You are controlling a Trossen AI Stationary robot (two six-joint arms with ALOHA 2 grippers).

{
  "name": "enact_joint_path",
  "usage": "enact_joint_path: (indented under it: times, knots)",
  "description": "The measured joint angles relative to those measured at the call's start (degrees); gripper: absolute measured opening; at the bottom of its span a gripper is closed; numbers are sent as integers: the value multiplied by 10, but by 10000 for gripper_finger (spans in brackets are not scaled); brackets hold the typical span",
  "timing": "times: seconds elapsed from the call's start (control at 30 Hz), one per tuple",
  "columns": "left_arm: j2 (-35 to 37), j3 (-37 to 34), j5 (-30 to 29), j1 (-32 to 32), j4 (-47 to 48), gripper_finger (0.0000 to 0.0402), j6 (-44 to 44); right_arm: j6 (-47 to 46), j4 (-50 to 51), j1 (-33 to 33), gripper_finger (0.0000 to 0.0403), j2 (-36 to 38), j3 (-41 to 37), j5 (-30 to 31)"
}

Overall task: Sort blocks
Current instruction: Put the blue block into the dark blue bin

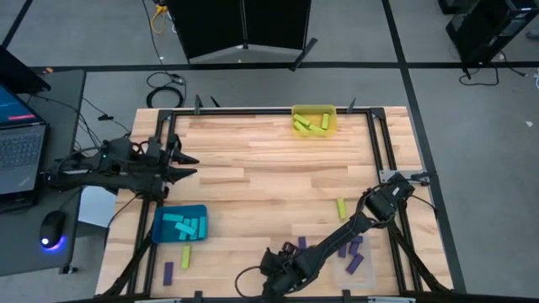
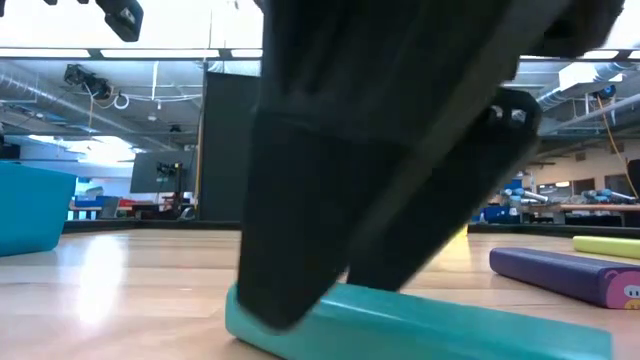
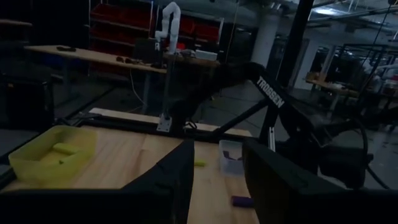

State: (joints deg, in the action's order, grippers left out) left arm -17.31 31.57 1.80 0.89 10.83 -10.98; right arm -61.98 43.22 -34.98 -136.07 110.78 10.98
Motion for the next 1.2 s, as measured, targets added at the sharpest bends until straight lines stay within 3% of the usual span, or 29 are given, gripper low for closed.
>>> enact_joint_path:
  times: [0.53,0.93,1.2]
  knots:
    - [1,0,0,0,9,143,15,6,31,2,248,-18,-2,18]
    - [1,0,-1,0,11,143,17,7,50,3,120,-31,-3,16]
    - [1,0,-1,0,10,143,17,25,50,9,119,-28,-4,23]
